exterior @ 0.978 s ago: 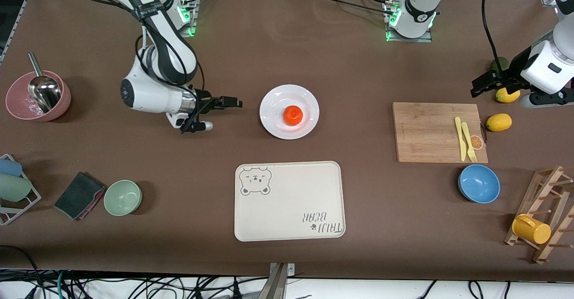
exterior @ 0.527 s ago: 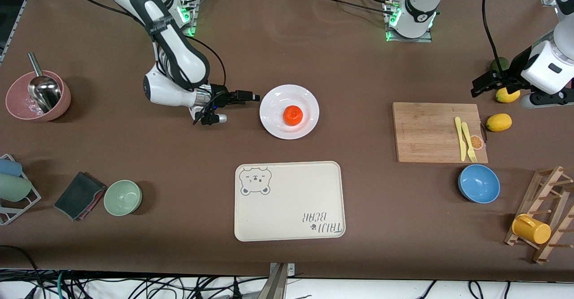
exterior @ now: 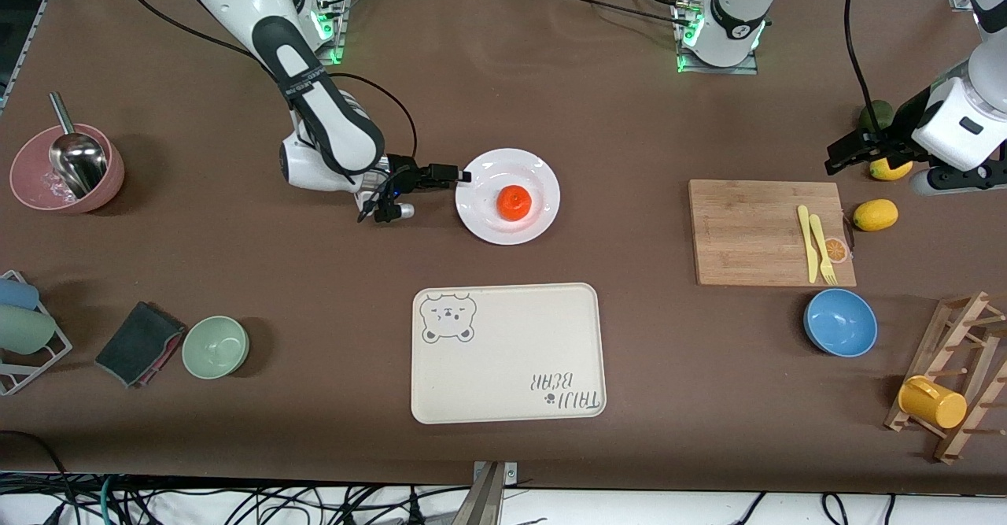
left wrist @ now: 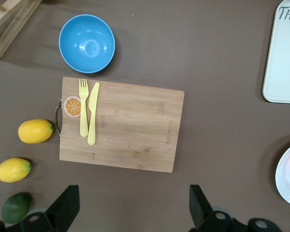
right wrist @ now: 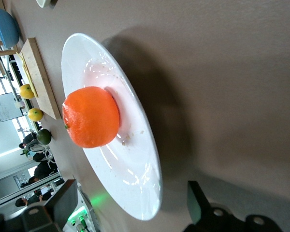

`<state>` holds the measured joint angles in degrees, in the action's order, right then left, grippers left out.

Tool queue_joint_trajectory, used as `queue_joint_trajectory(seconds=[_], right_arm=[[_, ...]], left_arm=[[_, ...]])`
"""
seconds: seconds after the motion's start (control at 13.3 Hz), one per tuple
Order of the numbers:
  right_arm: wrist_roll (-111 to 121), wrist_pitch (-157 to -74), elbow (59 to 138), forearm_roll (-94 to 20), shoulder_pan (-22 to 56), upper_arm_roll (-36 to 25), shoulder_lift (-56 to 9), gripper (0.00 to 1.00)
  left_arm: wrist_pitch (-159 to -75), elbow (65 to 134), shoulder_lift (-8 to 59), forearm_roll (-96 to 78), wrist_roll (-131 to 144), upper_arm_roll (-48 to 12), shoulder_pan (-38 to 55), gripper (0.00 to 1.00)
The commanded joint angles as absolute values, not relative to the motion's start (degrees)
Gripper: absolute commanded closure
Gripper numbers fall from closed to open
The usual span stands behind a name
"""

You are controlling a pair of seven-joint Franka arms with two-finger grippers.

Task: Place orange and plate with both arms
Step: 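Reach the right gripper to the white plate rim, then grasp the plate rim with the right gripper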

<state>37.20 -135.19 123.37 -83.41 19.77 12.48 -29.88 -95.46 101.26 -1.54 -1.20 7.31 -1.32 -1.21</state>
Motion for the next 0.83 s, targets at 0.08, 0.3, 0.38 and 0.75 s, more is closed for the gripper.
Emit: queue_joint_trajectory(seconds=[0.08, 0.3, 0.38, 0.75], right_arm=[[38.41, -136.76, 119.80, -85.87, 21.53, 12.66, -32.69, 0.03], [44.18, -136.58, 119.53, -85.52, 21.18, 12.66, -33.66, 0.49], [47.69, -136.50, 119.10, -85.43, 20.92, 12.66, -34.36, 0.72], [53.88, -136.23, 116.37, -85.25, 20.48, 12.39, -37.35, 1.00]], left_arm=[[-94.66, 99.58, -0.70, -1.32, 7.21, -1.41, -1.49, 0.00], [-94.66, 99.58, -0.70, -1.23, 7.21, -1.41, -1.49, 0.00], [-94.66, 99.58, -0.70, -1.23, 7.21, -1.41, -1.49, 0.00], [-94.48, 99.58, -0.70, -1.23, 7.47, -1.41, -1.49, 0.00]])
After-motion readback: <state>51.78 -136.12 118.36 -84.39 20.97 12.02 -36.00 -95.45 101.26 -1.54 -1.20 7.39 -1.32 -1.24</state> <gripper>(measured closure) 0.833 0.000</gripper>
